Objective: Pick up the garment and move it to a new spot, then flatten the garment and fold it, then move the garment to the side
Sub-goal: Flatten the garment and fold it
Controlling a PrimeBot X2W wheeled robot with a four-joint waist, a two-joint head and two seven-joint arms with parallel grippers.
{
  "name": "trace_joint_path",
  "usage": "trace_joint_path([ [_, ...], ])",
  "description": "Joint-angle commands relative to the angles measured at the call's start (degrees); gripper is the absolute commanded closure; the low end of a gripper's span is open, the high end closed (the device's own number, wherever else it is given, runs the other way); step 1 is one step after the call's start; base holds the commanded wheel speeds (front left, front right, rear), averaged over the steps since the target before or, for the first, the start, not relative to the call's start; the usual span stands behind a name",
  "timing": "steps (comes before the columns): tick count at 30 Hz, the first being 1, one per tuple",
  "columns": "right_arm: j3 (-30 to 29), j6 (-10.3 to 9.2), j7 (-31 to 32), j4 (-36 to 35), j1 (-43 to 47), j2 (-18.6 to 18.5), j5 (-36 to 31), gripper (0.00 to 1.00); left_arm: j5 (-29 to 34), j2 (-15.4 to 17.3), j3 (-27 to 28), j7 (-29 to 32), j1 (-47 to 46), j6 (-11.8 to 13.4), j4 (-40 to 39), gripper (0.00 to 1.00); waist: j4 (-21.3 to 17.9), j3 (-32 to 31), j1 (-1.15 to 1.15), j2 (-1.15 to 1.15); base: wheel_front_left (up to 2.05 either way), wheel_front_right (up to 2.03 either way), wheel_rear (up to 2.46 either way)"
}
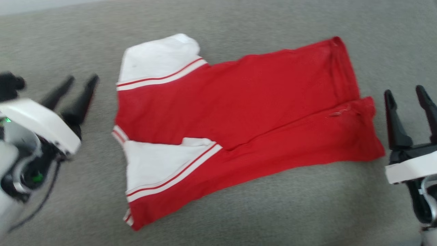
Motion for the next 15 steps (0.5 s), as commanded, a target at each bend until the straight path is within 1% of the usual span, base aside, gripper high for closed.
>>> trace_joint_path([
  [1,0.6,-0.02,-1.6,0.1,-0.9,1.3,-0.9,0.0,0.5,-0.8,0.8,-0.1,-2.5,-0.5,2.7,0.0,-3.6,1.4,0.0,0.0,0.0,0.0,0.0],
  [3,1.1,-0.02,-2.5,0.5,-1.2,2.7,-1.1,0.0,1.1,-1.2,0.8,1.5,-5.4,-1.0,5.8,0.0,-5.4,2.0,0.0,0.0,0.0,0.0,0.0],
  [5,1.6,-0.02,-3.0,1.0,-1.7,3.7,-0.9,0.0,1.7,-1.8,0.2,4.5,-8.6,-1.5,8.9,0.0,-7.0,2.7,0.0,0.0,0.0,0.0,0.0],
  [6,1.8,-0.02,-3.2,1.3,-1.8,4.1,-0.7,0.0,1.6,-2.1,-0.3,6.6,-10.1,-1.4,10.9,0.0,-7.7,3.0,0.0,0.0,0.0,0.0,0.0],
  [8,2.5,-0.02,-3.5,2.1,-2.0,4.9,0.1,0.0,1.0,-2.6,-2.0,12.5,-12.5,-2.2,14.2,0.0,-9.1,3.4,0.0,0.0,0.0,0.0,0.0],
  [9,2.7,-0.02,-3.6,2.6,-2.2,5.2,0.3,0.0,1.9,-2.4,-3.0,15.3,-14.1,-2.4,15.6,0.0,-9.7,3.7,0.0,0.0,0.0,0.0,0.0],
  [12,3.7,-0.02,-4.1,4.2,-3.0,5.8,1.0,0.0,2.3,-2.5,-5.2,22.7,-17.8,-2.3,19.8,0.0,-11.1,4.4,0.0,0.0,0.0,0.0,0.0],
  [15,4.7,-0.02,-4.8,5.4,-3.3,6.3,1.8,0.0,3.0,-2.4,-6.5,27.9,-20.7,-1.5,23.3,0.0,-12.0,5.3,0.0,0.0,0.0,0.0,0.0],
])
